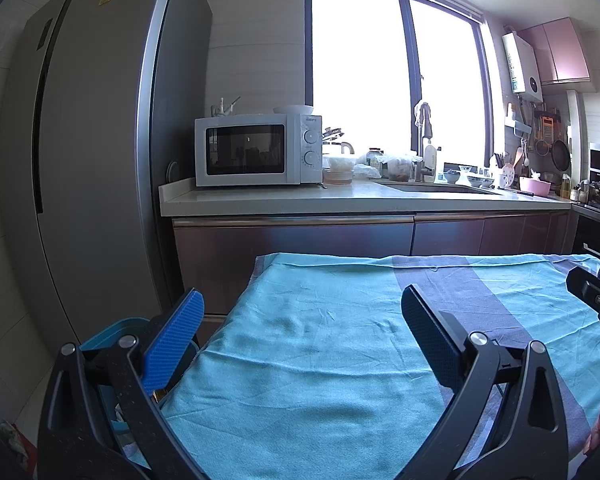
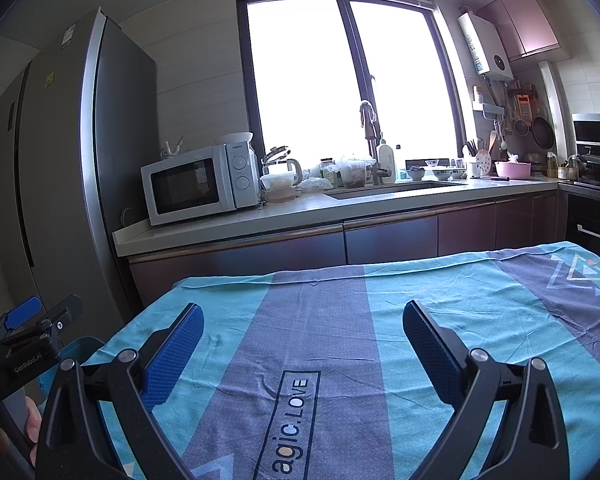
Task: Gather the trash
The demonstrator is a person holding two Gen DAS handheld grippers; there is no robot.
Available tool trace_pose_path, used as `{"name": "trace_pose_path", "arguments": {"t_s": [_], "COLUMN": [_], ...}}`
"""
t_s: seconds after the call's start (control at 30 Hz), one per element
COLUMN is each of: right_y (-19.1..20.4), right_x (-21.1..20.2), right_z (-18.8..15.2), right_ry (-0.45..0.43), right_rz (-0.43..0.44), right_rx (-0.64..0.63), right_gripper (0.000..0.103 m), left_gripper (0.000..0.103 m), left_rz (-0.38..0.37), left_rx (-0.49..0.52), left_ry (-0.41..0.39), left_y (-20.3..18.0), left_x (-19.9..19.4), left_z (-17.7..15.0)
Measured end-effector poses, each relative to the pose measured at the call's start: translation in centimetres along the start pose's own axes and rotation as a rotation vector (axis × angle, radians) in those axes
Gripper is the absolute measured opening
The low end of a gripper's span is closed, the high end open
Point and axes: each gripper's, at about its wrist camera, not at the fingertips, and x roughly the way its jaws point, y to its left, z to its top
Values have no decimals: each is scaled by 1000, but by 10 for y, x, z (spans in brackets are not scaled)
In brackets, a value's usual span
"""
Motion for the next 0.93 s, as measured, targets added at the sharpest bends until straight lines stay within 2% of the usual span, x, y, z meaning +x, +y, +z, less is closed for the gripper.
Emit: {"name": "trace_pose_path", "arguments": {"t_s": [0.57, 0.67, 0.77, 0.87, 0.93], "right_y": [-3, -6, -13, -27, -39], "right_x": [0, 2, 7, 18, 30], "right_z": [-2, -4, -4, -5, -6], "right_ry": [-1, 8, 27, 80, 145], "right_rz": [-2, -8, -24, -56, -90], "right_rx": [6, 5, 6, 16, 12], "right_gripper": [96, 96, 96, 96, 96], "left_gripper": [97, 97, 97, 97, 97], "left_rz": [-7, -19, -22, -87, -82], "left_rx": [-5, 7, 13, 4, 4], "left_ry": [6, 31, 105, 247, 345], "left_y": [-4, -8, -11, -12, -14], "left_x": [2, 7, 23, 55, 80], "left_z": [-4, -5, -7, -10, -14]}}
